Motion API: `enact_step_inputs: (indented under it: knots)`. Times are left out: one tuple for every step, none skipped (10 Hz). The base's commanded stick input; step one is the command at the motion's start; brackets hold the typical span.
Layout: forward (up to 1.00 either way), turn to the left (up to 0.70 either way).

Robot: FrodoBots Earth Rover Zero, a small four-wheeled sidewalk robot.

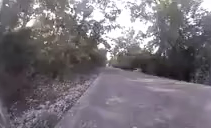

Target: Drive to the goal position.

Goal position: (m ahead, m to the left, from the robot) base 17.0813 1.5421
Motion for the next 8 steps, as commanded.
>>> enact_step_inputs:
  knots:
    - [0.7, 0.0]
    - [0.7, 0.0]
    - [0.7, 0.0]
    - [0.7, 0.0]
    - [0.7, 0.0]
    - [0.7, 0.0]
    - [0.7, 0.0]
    - [0.7, 0.0]
